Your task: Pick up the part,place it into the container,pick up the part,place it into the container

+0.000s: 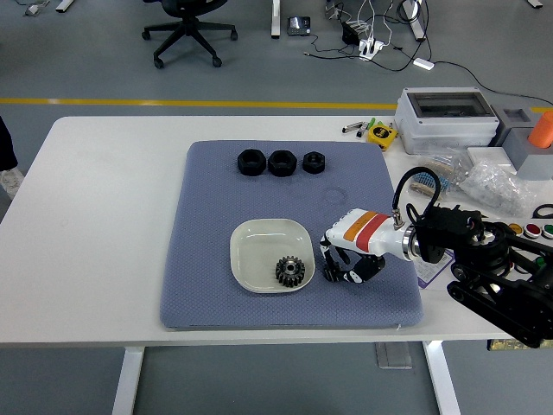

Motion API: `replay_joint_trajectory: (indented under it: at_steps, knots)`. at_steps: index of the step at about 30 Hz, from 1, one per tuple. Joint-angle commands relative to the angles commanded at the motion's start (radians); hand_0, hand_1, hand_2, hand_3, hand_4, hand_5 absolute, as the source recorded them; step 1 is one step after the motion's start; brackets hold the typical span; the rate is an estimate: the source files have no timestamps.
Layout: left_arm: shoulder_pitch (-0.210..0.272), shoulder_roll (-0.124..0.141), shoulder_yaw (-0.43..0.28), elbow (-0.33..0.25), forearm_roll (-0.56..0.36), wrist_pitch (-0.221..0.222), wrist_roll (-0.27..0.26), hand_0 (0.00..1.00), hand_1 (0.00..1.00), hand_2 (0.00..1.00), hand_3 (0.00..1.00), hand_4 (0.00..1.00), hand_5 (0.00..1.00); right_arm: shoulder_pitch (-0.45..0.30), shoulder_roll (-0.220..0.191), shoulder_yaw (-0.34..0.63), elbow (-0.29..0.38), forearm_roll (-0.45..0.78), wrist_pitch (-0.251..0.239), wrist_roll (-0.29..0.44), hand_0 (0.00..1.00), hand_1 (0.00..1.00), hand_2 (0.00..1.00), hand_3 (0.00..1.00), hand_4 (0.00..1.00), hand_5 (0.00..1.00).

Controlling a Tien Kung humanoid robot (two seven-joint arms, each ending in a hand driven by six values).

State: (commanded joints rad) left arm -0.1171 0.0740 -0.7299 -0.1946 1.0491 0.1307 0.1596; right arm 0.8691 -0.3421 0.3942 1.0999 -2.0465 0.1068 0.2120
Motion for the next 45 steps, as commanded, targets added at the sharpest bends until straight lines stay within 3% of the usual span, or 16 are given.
replay_joint_trajectory:
  at_steps: [8,9,20,21,26,27,35,45]
  knots:
    - [0.001,0.000,0.000,0.000,0.002,-0.001,0.000,0.741,0.698,0.643,0.583,0.641,0.621,0.000,-0.005,0.002,0.004,-0.009,0.009,0.002,0.101,0.212,0.360,0.505,0.672,0.196]
    - [0.001,-0.001,0.001,0.000,0.000,-0.001,0.000,0.741,0.699,0.643,0.582,0.641,0.620,0.000,-0.006,0.003,0.005,-0.011,0.011,0.003,0.106,0.212,0.357,0.519,0.709,0.204]
    - [-0.003,0.001,0.012,0.000,-0.018,0.001,-0.004,0.741,0.699,0.644,0.582,0.642,0.621,0.009,-0.027,0.013,0.033,-0.028,0.047,0.001,0.115,0.215,0.355,0.550,0.746,0.216]
    - [-0.003,0.001,0.012,0.000,-0.018,0.001,-0.004,0.741,0.699,0.645,0.582,0.642,0.621,0.009,-0.029,0.014,0.036,-0.029,0.050,0.000,0.123,0.220,0.357,0.643,0.817,0.249]
    - [-0.003,0.002,0.012,0.001,-0.019,0.001,-0.004,0.741,0.699,0.645,0.582,0.642,0.621,0.010,-0.036,0.023,0.047,-0.033,0.062,-0.002,0.123,0.220,0.357,0.643,0.817,0.249]
    - [-0.003,0.002,0.012,0.001,-0.020,0.002,-0.004,0.741,0.698,0.644,0.583,0.641,0.620,0.009,-0.036,0.024,0.049,-0.033,0.063,-0.002,0.124,0.224,0.358,0.743,0.868,0.265]
    - [-0.002,0.002,0.010,0.001,-0.017,0.001,-0.003,0.741,0.698,0.645,0.583,0.641,0.621,0.009,-0.035,0.035,0.054,-0.029,0.058,-0.001,0.125,0.223,0.358,0.745,0.865,0.248]
    - [-0.003,0.001,0.014,0.000,-0.024,0.002,-0.004,0.741,0.696,0.646,0.583,0.642,0.621,0.010,-0.012,0.004,0.012,-0.026,0.052,-0.004,0.134,0.221,0.355,0.740,0.868,0.265]
